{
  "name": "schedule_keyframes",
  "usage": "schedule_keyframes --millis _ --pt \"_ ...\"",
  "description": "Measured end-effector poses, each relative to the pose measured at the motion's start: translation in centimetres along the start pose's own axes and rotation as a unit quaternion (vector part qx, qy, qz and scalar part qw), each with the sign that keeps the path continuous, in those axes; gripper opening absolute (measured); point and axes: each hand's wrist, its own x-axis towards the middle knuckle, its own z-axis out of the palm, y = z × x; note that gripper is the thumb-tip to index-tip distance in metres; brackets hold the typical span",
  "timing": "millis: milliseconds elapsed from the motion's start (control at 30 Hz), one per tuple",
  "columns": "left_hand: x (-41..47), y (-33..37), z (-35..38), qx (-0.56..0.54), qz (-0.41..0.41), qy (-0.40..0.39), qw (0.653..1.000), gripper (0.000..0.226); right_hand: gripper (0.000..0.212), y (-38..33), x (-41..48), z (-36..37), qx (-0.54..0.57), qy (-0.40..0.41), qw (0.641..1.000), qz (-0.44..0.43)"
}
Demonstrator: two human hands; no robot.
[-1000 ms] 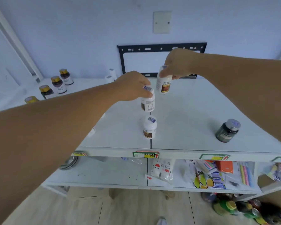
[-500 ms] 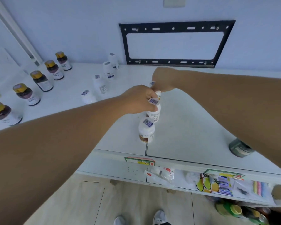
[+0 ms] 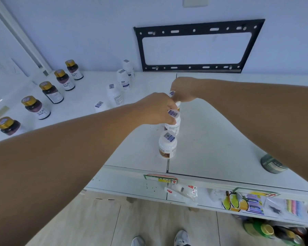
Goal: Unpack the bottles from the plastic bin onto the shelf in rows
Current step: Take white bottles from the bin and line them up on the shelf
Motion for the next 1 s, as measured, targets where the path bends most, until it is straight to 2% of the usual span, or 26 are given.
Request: schedule_keyframes --millis 167,233,267,333,400,467,533,600,667,733,800,1000 --pt "-0.3 0.0 0.2 -0.004 -0.004 0.007 1.0 0.043 0.041 0.0 0.1 0.5 0.05 0.006 0.999 -0.002" --pt "-0.3 0.1 0.2 0.004 -0.006 0.004 1.0 0.04 0.023 0.0 -0.1 0.6 0.04 0.012 0.999 -0.004" --pt "-0.3 0.0 0.1 0.006 -0.007 0.003 1.0 0.039 0.027 0.1 -0.2 0.5 0.037 0.013 0.999 0.0" --pt "-0.4 0.0 -0.4 0.006 -0.014 0.011 1.0 0.037 0.056 0.3 -0.8 0.2 0.06 0.016 0.998 0.016" --pt "-0.4 0.0 -1.2 0.022 -0.008 0.027 0.999 0.04 0.072 0.4 -1.9 -0.4 0.08 0.022 0.996 0.021" --pt "-0.6 0.3 -2.2 0.039 -0.001 0.041 0.998 0.038 0.077 0.8 -3.2 -1.2 0.069 0.036 0.997 0.027" --pt "-0.5 0.9 -3.1 0.046 0.01 0.045 0.998 0.033 0.065 1.3 -5.2 -2.2 0.037 0.047 0.997 0.045" --pt "0.0 2.4 -3.9 0.063 0.038 0.044 0.996 0.033 0.039 2.3 -7.6 -3.0 0.037 0.072 0.994 0.069" --pt "0.6 4.4 -4.3 0.08 0.084 0.044 0.992 0.033 0.042 3.4 -10.7 -4.0 0.067 0.083 0.989 0.102" --pt "1.0 6.6 -4.1 0.083 0.129 0.038 0.987 0.029 0.026 4.5 -14.4 -4.6 0.077 0.102 0.982 0.137" --pt "1.3 9.2 -3.6 0.08 0.171 0.031 0.982 0.041 0.051 5.7 -18.3 -5.1 0.073 0.118 0.974 0.178" --pt "0.8 19.6 -0.1 0.047 0.303 -0.013 0.952 0.039 0.049 9.5 -31.9 -4.1 0.091 0.17 0.924 0.329"
